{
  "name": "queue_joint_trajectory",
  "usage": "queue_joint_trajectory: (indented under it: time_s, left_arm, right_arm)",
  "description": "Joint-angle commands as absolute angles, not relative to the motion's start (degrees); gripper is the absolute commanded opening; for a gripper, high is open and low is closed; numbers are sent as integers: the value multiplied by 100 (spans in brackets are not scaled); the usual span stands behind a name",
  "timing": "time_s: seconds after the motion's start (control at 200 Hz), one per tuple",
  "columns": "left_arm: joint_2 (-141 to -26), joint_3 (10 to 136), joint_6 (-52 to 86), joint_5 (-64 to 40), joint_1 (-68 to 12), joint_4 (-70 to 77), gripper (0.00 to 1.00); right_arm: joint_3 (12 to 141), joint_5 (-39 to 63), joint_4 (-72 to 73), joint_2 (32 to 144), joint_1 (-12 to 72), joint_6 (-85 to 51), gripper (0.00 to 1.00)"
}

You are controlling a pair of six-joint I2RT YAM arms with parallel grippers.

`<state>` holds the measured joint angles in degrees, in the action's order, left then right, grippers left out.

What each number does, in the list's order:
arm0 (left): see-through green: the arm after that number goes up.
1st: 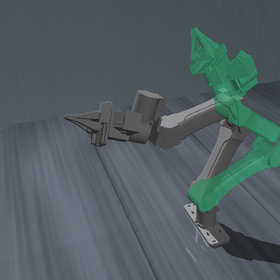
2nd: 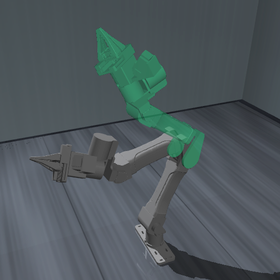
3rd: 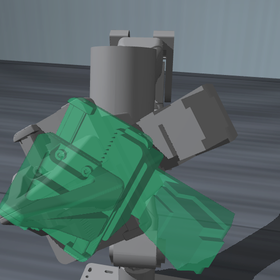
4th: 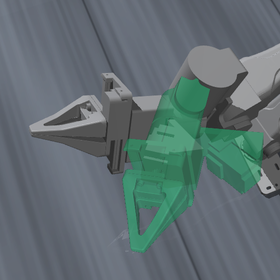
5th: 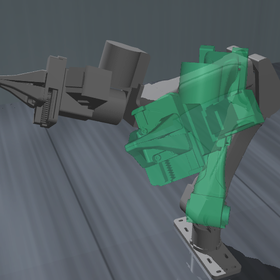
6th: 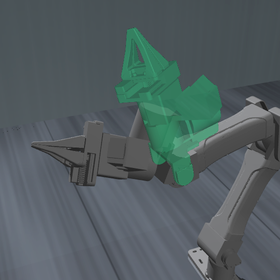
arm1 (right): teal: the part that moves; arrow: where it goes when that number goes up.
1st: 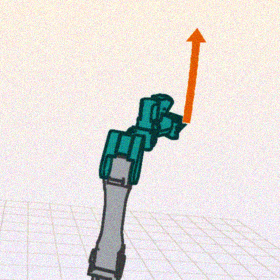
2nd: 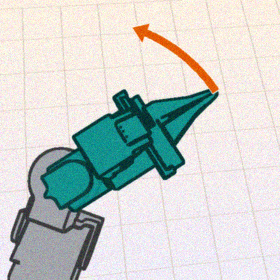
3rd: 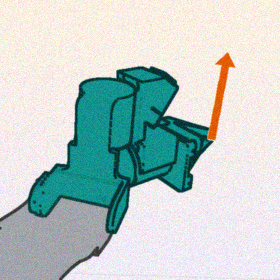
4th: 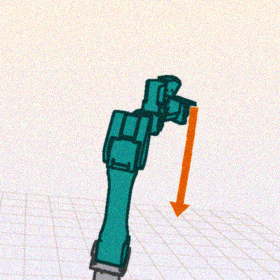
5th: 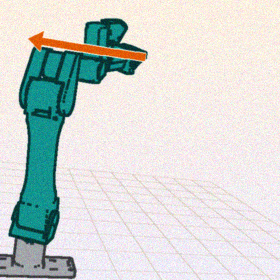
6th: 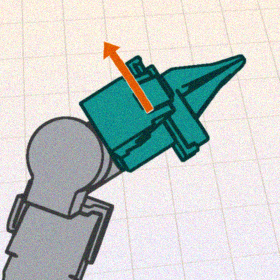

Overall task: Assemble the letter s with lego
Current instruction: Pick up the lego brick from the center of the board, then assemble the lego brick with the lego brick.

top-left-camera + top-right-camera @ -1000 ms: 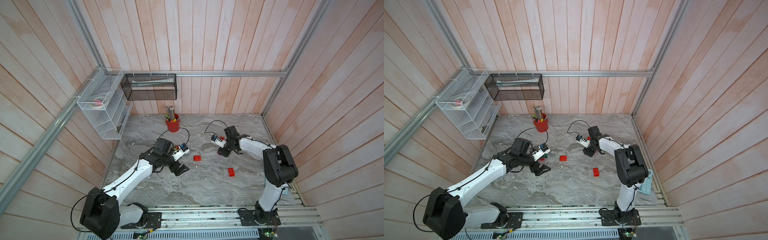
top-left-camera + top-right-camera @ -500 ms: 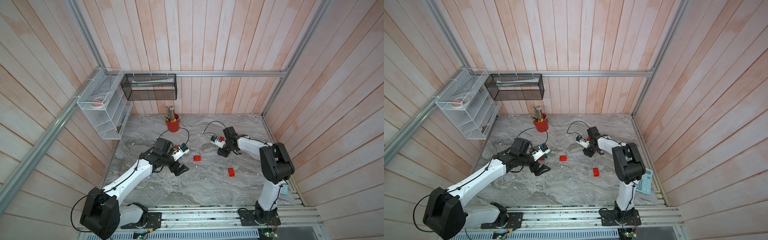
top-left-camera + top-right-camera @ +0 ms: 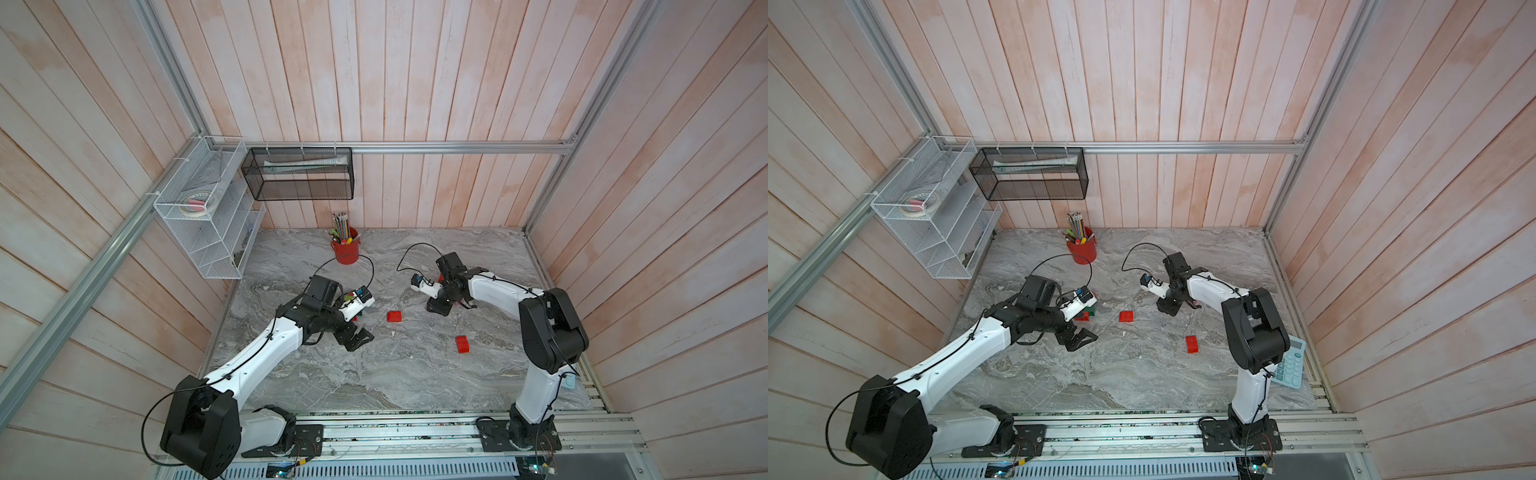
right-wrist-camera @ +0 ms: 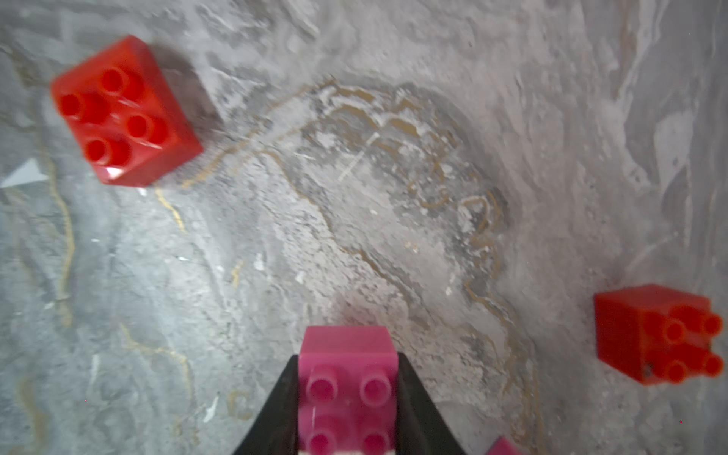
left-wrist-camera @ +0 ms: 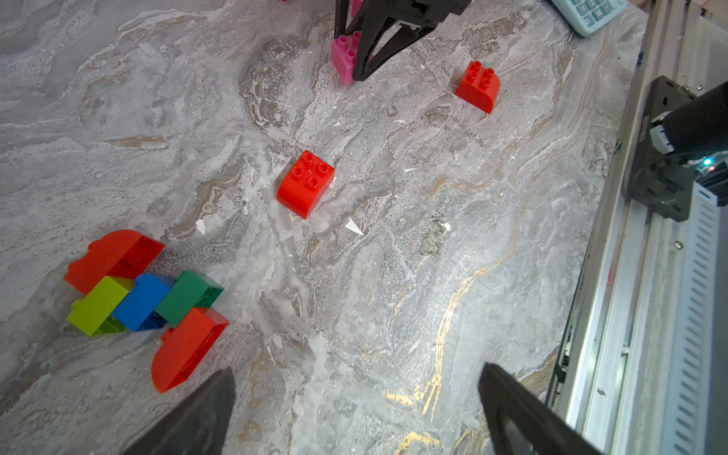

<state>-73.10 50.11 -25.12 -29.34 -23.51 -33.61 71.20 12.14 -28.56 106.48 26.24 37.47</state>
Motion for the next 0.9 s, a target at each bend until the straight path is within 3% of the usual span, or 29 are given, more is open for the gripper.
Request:
queue_joint_trajectory:
  time_s: [0.0, 0.895]
  left_arm:
    - [-7164, 5062, -2654, -3023, -2287, -3552, 100]
    - [-6434, 4554, -2483, -3231, -2162, -3733, 100]
  right_arm:
    - [7295, 1526, -3147, 10464, 2846, 4104, 26]
    - [8979, 1966, -4296, 11817, 3575, 5062, 27]
